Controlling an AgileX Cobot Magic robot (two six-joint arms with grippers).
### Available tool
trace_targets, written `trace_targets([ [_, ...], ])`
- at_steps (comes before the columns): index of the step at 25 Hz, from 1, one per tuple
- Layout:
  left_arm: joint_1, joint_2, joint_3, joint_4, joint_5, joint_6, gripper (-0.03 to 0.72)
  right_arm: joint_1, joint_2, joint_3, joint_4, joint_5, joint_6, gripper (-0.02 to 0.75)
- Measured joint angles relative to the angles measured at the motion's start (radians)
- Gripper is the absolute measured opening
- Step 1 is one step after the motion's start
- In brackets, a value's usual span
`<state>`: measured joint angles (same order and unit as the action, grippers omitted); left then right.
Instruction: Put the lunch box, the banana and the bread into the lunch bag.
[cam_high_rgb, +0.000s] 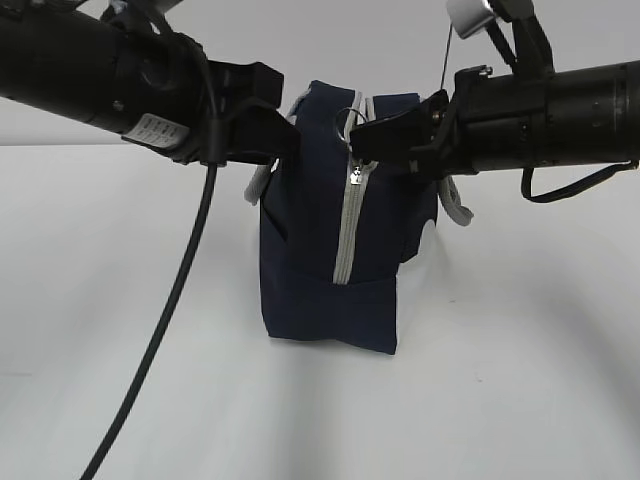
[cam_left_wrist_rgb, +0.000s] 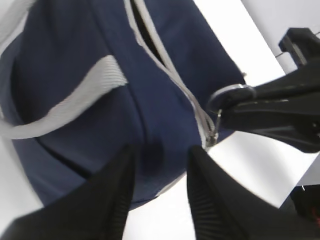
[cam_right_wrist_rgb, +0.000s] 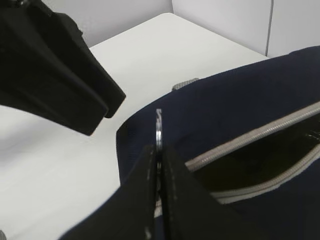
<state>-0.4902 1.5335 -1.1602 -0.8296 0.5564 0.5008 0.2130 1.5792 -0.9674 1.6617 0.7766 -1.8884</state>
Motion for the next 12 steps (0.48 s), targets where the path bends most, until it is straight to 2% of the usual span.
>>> trace_targets([
  [12,-0.009,0.050,-0.002,-0.002,-0.012,0.015,0.281,0.000,0.000,0.000,0.000,0.024,0.010,0.000],
])
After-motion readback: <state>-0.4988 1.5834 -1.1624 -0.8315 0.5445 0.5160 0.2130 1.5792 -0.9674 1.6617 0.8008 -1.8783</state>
